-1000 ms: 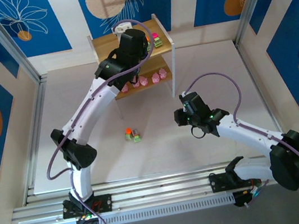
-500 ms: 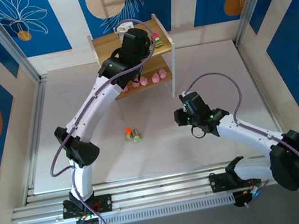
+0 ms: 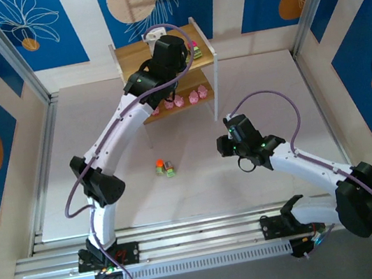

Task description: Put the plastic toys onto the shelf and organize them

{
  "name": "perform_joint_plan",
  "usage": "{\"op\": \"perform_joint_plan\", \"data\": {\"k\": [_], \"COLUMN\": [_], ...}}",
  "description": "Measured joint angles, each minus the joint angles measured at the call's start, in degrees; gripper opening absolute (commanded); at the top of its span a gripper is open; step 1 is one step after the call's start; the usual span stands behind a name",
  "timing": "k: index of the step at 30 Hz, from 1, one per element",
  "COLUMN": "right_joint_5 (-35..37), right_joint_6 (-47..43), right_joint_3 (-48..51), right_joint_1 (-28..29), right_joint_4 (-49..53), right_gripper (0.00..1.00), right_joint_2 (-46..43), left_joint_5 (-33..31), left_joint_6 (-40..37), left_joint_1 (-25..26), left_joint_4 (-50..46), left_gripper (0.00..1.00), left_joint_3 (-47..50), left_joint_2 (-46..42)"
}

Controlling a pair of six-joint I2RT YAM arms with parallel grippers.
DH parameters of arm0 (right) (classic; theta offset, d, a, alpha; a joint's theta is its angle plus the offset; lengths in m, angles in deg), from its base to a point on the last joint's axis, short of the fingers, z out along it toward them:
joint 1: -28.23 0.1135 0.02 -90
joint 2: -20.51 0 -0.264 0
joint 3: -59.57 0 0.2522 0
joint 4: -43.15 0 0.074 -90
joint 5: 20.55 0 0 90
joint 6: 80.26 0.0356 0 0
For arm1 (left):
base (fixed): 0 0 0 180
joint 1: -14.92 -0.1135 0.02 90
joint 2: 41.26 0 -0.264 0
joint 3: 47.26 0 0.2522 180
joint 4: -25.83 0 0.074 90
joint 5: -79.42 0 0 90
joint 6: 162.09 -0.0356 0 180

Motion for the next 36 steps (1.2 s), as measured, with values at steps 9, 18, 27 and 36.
{"op": "perform_joint_plan", "data": {"k": [9,18,27,36], "right_joint_5": [-0.2,-0.4,-1.0,-1.5], "right_joint_6": [0.2,0.2,0.2,0.2], "right_joint_3": [0.0,0.0,0.0,0.0], "right_joint_1": [-0.2,-0.2,-0.3,-0.3], "right_joint_4": [0.0,0.0,0.0,-0.1], "right_gripper": [0.2,0.2,0.21,0.21], "right_joint_2": [0.0,0.0,0.1,0.2], "left_joint_5": [-0.2,-0.2,-0.2,-0.1], "left_joint_6": [0.0,-0.1,-0.3,-0.5], "left_joint_1": [0.0,-0.2,-0.3,-0.3], "left_joint_4": [0.1,0.9,1.4,2.0], "left_gripper": [0.27,0.34,0.39,0.46], "left_joint_3": [-0.2,-0.9,-2.3,-2.8], "left_joint_2": [0.2,1.0,1.7,1.7]}}
